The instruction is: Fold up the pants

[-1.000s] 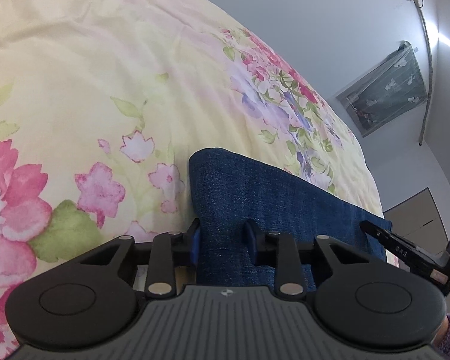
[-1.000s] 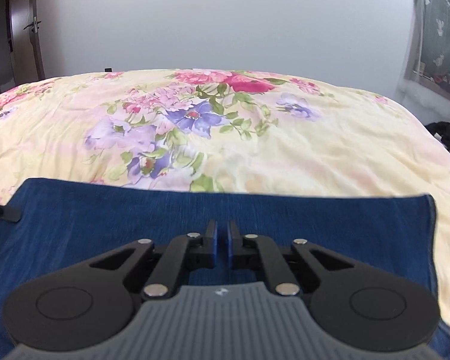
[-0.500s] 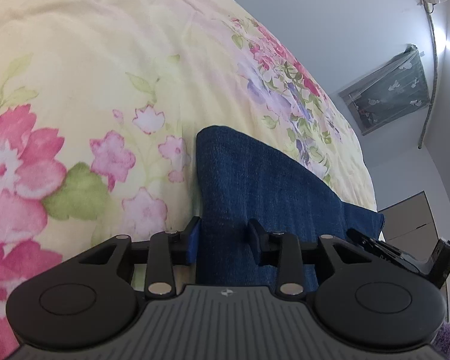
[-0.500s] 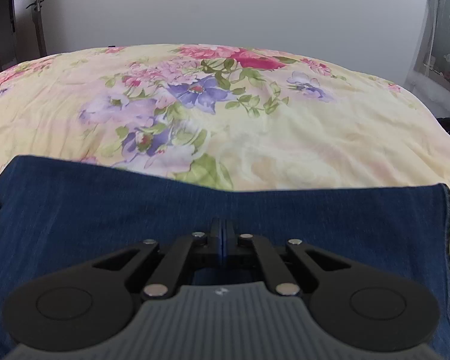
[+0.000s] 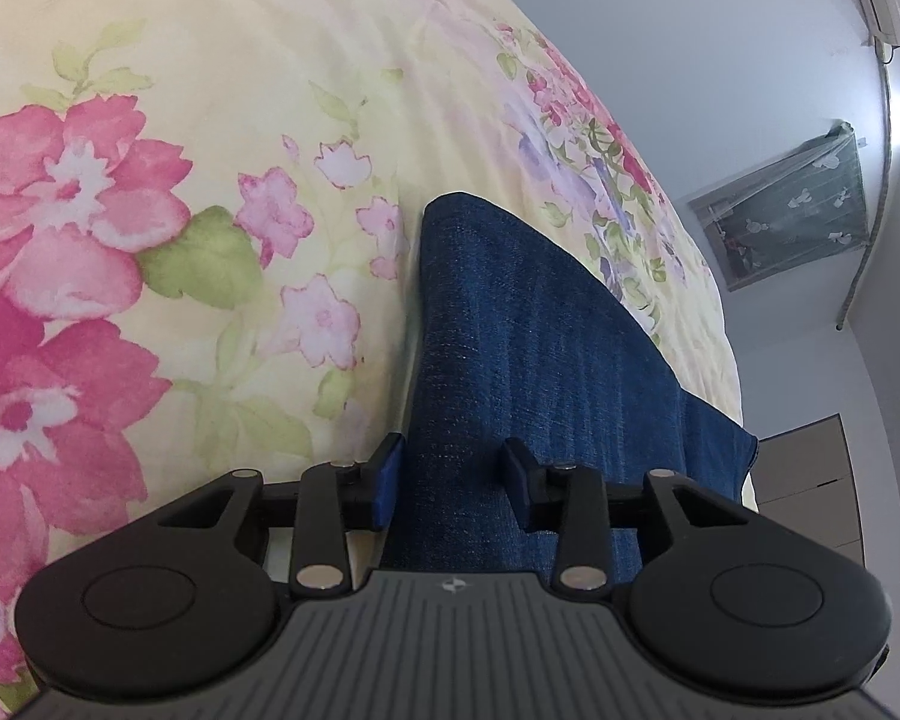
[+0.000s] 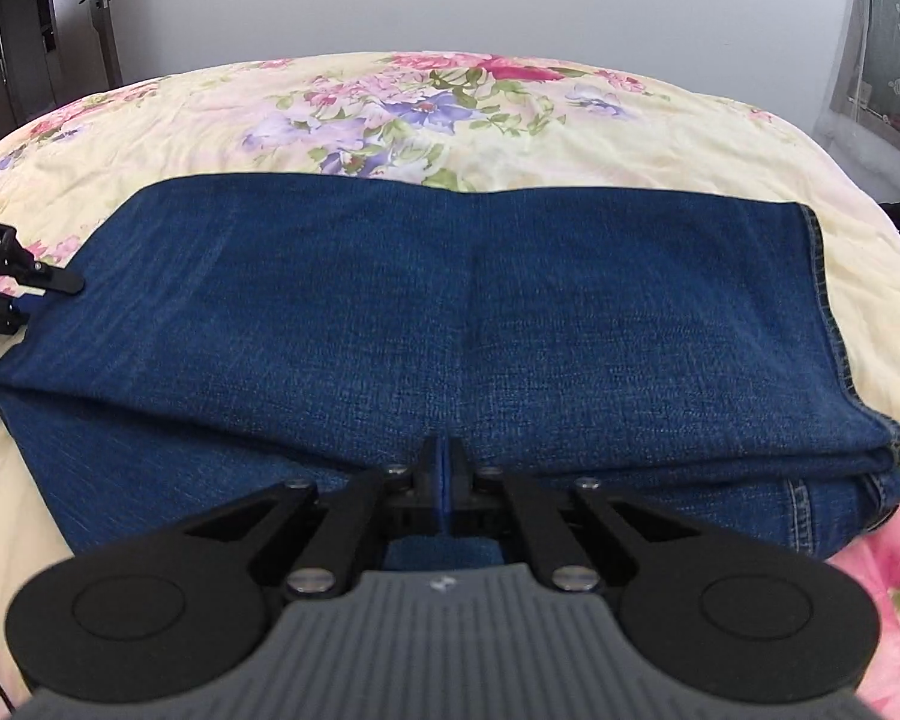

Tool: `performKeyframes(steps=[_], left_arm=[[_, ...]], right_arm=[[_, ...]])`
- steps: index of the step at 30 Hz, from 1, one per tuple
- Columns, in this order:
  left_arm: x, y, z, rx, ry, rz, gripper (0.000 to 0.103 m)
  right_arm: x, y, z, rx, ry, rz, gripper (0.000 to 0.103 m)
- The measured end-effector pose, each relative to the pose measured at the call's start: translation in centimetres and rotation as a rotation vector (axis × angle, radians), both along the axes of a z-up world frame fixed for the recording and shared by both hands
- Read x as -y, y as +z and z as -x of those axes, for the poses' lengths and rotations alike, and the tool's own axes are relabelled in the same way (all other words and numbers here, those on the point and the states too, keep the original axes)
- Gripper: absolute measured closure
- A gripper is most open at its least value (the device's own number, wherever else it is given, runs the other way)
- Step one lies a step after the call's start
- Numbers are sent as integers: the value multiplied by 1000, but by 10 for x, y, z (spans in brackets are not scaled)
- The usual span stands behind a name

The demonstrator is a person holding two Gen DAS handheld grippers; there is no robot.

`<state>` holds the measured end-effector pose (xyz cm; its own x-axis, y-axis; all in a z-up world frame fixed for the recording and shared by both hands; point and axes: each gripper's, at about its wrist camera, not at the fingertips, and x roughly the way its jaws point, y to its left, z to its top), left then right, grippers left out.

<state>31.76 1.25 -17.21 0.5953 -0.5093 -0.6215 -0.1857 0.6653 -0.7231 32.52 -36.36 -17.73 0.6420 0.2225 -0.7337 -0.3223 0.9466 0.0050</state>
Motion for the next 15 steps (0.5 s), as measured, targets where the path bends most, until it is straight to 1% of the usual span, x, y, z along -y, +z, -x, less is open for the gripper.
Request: performKeyframes(steps=[1, 2, 4, 7, 11, 13, 15], left_arm=[[0, 0, -1, 1, 1, 2, 66], [1, 0, -2, 4, 4, 5, 69], [2, 2, -1, 6, 15, -3, 80], [6, 12, 2, 25, 21, -29, 91], [14, 46, -1, 70, 8, -73, 94], [21, 70, -3, 105, -11, -73, 94], [36, 99, -7, 141, -45, -93, 94]], right_arm=[[1, -4, 0, -3, -2, -6, 103], [1, -7, 0, -5, -3, -11, 103], [3, -9, 1, -6, -10, -23, 103], [5, -6, 2, -7, -10, -30, 103], [18, 11, 9, -1, -52, -88, 103], [29, 21, 21, 37, -91, -86, 103], [46, 30, 33, 56, -125, -96, 103]])
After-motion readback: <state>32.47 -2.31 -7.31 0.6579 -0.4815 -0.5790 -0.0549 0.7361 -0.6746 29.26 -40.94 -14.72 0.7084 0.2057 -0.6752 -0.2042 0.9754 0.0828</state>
